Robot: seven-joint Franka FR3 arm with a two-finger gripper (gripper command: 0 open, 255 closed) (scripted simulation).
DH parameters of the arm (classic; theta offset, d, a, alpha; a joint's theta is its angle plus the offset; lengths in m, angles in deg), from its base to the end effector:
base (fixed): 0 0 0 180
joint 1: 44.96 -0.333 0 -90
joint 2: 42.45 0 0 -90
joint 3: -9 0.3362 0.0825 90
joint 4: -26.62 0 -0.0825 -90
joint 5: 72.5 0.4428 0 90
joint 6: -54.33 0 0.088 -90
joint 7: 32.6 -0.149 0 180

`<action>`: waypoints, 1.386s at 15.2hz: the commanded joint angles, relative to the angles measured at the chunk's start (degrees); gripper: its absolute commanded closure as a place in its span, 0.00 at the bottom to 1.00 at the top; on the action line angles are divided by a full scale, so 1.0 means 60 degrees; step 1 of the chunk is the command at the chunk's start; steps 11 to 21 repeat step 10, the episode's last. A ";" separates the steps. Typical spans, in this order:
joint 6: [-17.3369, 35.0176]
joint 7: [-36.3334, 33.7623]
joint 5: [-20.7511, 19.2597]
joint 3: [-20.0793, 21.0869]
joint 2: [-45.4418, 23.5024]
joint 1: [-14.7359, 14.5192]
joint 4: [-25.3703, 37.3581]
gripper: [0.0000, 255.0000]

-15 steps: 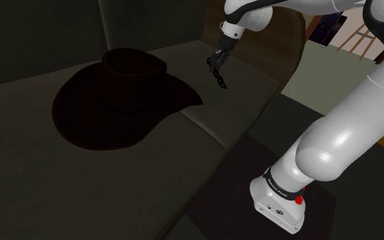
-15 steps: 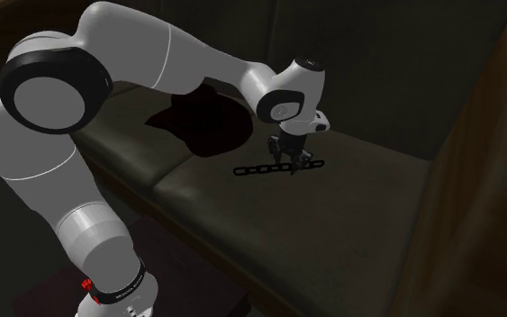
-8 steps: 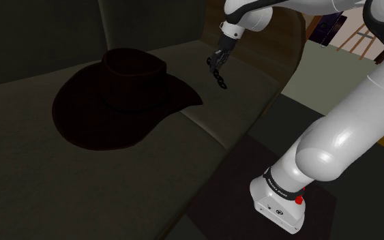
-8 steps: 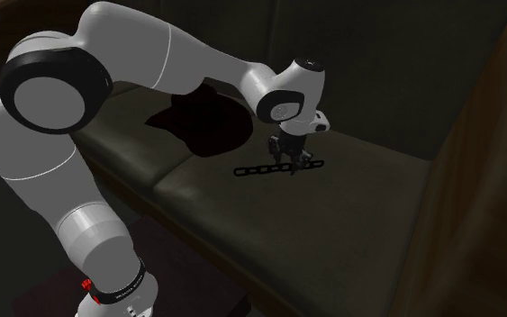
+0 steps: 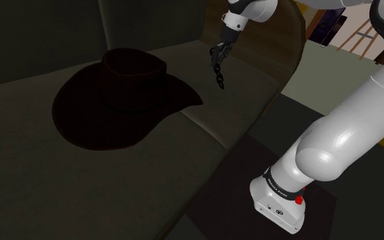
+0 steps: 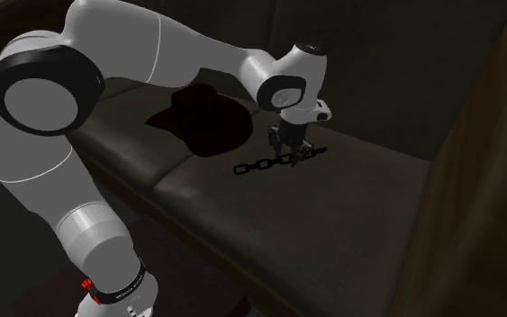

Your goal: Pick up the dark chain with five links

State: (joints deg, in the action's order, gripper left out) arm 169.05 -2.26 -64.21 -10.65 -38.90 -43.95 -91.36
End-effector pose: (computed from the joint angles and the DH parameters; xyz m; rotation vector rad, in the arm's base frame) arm 0.5550 -0.1955 0.4162 -2.9984 -0.1636 -0.0997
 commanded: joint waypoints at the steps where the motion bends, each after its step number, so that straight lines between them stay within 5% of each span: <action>1: -0.0243 -0.0028 -0.0034 -0.0008 0.0045 0.0010 0.0199 1.00; 8: -0.1109 -0.0196 -0.0138 0.0007 0.0215 0.0009 0.0918 1.00; 21: -0.1127 -0.0200 -0.0140 0.0007 0.0218 0.0009 0.0934 1.00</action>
